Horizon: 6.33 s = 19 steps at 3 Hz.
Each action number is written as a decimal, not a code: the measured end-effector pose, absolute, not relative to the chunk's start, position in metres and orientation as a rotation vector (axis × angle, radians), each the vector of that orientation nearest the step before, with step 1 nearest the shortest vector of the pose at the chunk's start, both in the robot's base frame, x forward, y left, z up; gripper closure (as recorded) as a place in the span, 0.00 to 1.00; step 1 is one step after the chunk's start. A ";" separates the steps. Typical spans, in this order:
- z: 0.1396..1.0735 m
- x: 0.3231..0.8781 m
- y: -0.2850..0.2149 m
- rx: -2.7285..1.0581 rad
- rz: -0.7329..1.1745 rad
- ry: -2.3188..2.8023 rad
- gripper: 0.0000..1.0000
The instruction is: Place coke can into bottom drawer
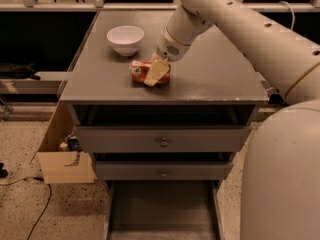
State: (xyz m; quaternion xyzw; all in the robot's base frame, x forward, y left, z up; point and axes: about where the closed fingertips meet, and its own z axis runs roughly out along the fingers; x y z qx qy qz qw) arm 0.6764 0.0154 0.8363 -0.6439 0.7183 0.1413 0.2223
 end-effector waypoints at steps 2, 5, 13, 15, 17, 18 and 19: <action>0.836 0.676 0.014 -1.784 0.385 1.986 1.00; 0.875 0.575 -0.138 -1.601 0.367 2.046 1.00; 0.628 0.329 -0.120 -1.357 0.834 2.280 1.00; 0.635 0.333 -0.112 -1.353 0.806 2.264 1.00; 0.579 0.389 -0.098 -1.284 0.762 2.318 1.00; 0.550 0.408 -0.101 -1.228 0.763 2.339 1.00; 0.544 0.407 -0.100 -1.221 0.774 2.343 1.00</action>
Offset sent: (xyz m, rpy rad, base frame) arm -0.0022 -0.0122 0.0047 -0.0245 -0.0100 0.0004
